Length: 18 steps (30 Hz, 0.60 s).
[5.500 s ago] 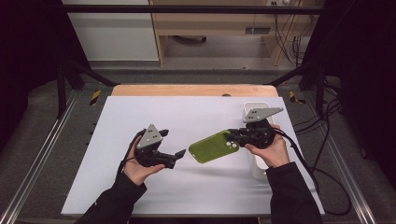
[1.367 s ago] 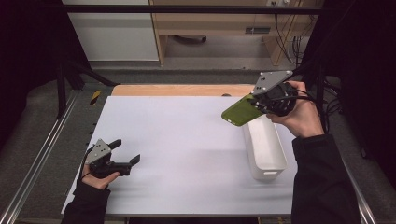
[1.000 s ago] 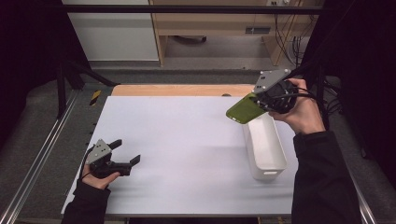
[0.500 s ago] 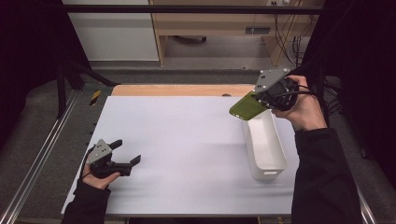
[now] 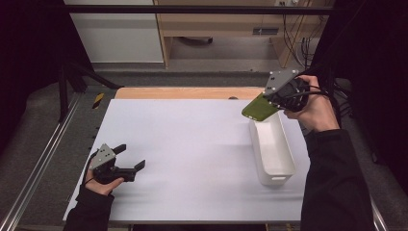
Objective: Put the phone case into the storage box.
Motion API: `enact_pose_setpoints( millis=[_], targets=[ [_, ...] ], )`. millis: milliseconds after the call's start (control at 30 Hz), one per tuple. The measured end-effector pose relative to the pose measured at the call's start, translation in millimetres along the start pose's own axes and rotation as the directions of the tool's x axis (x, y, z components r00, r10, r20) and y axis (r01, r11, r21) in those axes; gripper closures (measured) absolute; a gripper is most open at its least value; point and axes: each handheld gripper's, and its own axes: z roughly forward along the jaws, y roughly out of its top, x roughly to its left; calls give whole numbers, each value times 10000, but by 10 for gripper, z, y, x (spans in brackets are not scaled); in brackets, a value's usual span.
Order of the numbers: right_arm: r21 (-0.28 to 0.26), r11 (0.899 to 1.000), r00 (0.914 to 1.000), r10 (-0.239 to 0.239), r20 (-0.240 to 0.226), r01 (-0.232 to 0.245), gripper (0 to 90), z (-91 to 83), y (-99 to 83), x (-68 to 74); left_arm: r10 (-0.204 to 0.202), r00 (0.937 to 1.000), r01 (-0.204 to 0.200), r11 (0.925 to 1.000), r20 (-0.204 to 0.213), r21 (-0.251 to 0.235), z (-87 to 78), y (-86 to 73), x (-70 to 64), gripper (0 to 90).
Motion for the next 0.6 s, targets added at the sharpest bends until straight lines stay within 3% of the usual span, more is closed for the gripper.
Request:
enact_pose_setpoints(
  millis=[600],
  targets=[
    [504, 9952, 9965, -838, 65, 834, 786, 100, -67, -59, 38, 10000, -38, 10000, 44, 48, 8, -7, 2, 24]
  ],
)
